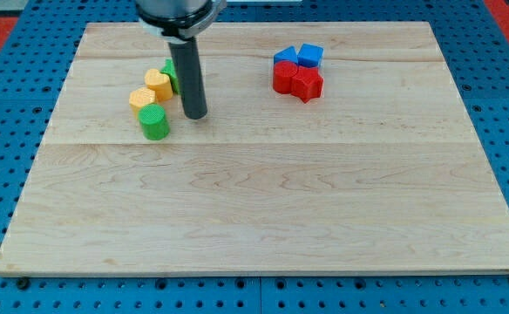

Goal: Push the red circle towards the green circle

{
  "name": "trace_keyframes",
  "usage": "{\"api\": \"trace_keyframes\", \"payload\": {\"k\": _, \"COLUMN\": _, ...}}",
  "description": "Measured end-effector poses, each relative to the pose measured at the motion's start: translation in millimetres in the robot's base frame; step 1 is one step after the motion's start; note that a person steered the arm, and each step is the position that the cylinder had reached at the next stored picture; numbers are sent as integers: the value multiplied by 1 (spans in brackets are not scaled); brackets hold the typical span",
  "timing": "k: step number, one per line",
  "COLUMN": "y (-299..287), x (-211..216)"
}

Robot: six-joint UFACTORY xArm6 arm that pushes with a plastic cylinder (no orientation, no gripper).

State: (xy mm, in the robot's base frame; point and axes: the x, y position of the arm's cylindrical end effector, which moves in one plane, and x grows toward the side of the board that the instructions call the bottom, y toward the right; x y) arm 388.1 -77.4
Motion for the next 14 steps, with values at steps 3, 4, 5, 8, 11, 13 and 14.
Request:
{"api": "trace_keyframes", "payload": {"k": 3, "y": 203, "x": -20}}
{"api": "trace_keyframes", "payload": {"k": 4, "y": 240, "x": -79}}
{"api": "trace_keyframes", "payload": {"k": 5, "y": 205, "x": -125}}
{"api": "trace_keyframes", "payload": {"k": 8, "y": 126, "x": -71}}
{"api": "trace_keyframes", "payload": {"k": 11, "y": 84, "x": -42}}
{"api": "trace_keyframes", "payload": {"k": 13, "y": 116, "x": 8}}
{"api": "trace_keyframes", "payload": {"k": 14, "y": 96, "x": 44}}
